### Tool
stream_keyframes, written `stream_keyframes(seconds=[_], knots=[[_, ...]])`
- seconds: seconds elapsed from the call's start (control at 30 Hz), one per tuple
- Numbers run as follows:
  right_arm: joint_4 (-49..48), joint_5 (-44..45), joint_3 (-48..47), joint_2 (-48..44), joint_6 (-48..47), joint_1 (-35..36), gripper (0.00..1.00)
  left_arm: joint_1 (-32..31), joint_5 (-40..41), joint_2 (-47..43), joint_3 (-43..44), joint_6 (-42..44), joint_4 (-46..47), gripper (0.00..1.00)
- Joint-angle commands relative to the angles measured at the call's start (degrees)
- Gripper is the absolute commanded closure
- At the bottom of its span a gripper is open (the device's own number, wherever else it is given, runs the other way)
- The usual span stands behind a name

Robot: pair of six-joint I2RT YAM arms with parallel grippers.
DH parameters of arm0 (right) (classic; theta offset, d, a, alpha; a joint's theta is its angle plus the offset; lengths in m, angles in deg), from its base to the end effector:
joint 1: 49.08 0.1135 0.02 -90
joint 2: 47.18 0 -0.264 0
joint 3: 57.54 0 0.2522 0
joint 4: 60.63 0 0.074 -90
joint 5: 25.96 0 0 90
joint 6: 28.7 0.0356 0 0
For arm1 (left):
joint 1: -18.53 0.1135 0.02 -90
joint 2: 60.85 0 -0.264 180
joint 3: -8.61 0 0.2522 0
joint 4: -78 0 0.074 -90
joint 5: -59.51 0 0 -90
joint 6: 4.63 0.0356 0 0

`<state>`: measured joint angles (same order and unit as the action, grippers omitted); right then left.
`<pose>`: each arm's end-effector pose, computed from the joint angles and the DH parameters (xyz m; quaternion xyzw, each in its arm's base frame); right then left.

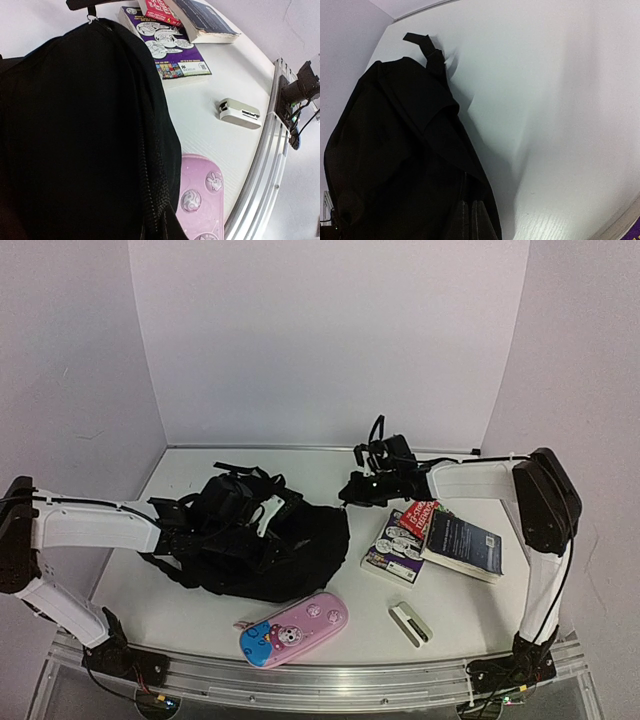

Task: Pack the student bag
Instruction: Unzip the student bag at the center of the board.

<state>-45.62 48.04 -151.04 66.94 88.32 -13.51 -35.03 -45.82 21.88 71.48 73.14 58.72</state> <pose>0.3619 0.2708 0.2026 -0.1291 0.8737 0.3408 0.3223 0.1753 -0.2532 0.2213 0.3695 0.8172 -0.3323 0.2919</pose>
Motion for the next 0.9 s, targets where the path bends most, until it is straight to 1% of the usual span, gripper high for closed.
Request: stream_keyframes(seconds=[0.0,0.07,0.17,0.23,0.33,0.43,0.53,0.6,0.7,0.77,0.87], knots=[[-6.3,-3.6,0.7,-2.0,-1.7,-1.5,1.0,-0.9,0.1,-2.9,0.9,-3.7,-3.4,0.71],[-7.3,-4.8,3.0,-3.3,-1.2,-1.0,1.0,-0.9,0.3,-1.7,2.4,-5.3,-1.7,0.55],[-8.6,-5.4,6.2,-5.6,-0.3,-0.2,1.0,-0.9,0.5,0.9,4.2,-6.3,2.5,0.41],[-9.2,-5.5,7.9,-7.2,0.3,0.2,1.0,-0.9,2.9,3.6,6.2,-6.4,4.0,0.3],[-9.6,-5.0,9.7,-9.1,0.8,0.8,1.0,-0.9,6.3,7.4,9.2,-6.7,5.4,0.25],[-9.9,-4.7,10.8,-10.4,1.3,1.1,1.0,-0.9,5.9,11.3,12.6,-6.2,7.9,0.21],[-10.0,-4.7,10.9,-10.7,1.3,1.4,1.0,-0.9,5.5,14.6,15.7,-5.5,8.1,0.2],[-10.0,-4.6,10.9,-10.5,1.3,1.6,1.0,-1.1,6.9,16.9,17.8,-4.7,7.5,0.18],[-10.0,-4.2,10.8,-10.4,1.4,1.8,1.0,-1.4,9.1,19.1,19.2,-4.3,8.3,0.19],[-10.0,-3.9,10.9,-10.5,1.5,1.9,1.0,-1.4,9.1,20.0,19.5,-4.3,9.1,0.25],[-10.1,-3.2,11.1,-11.2,1.4,2.0,1.0,-1.5,8.5,21.1,19.7,-4.7,9.5,0.47]])
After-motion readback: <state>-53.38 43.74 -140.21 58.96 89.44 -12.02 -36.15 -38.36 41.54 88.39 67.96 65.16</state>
